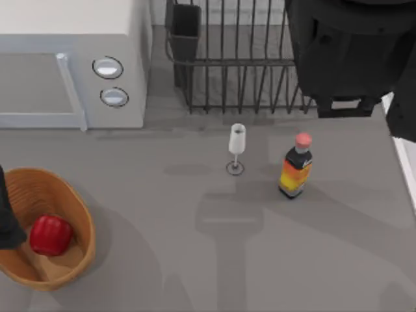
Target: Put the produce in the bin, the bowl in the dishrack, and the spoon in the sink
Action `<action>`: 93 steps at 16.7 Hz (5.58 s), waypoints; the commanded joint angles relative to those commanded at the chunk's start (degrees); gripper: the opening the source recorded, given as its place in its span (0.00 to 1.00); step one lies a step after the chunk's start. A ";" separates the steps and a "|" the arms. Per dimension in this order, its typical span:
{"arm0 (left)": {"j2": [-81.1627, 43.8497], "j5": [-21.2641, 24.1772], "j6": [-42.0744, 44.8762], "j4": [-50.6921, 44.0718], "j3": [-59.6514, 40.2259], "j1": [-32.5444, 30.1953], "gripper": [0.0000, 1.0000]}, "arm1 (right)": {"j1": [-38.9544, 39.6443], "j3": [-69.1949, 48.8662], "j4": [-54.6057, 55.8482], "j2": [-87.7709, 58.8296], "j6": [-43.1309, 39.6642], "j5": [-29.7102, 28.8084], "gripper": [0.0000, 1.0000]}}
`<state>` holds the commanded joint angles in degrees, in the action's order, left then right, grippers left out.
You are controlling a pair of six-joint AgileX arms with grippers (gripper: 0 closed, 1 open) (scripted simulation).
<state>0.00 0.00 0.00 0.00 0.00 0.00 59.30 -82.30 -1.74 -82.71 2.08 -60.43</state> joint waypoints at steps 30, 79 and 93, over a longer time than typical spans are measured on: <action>0.00 0.00 0.00 0.00 0.00 0.00 1.00 | -23.08 5.92 41.89 -34.43 -1.06 22.32 0.30; 0.00 0.00 0.00 0.00 0.00 0.00 1.00 | -59.30 82.30 1.74 82.71 -2.08 60.43 1.00; 0.00 0.00 0.00 0.00 0.00 0.00 1.00 | -71.51 58.40 -29.06 45.94 -18.89 60.61 1.00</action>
<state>0.00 0.00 0.00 0.00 0.00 0.00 -12.21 -23.89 -30.80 -36.77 -16.81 0.18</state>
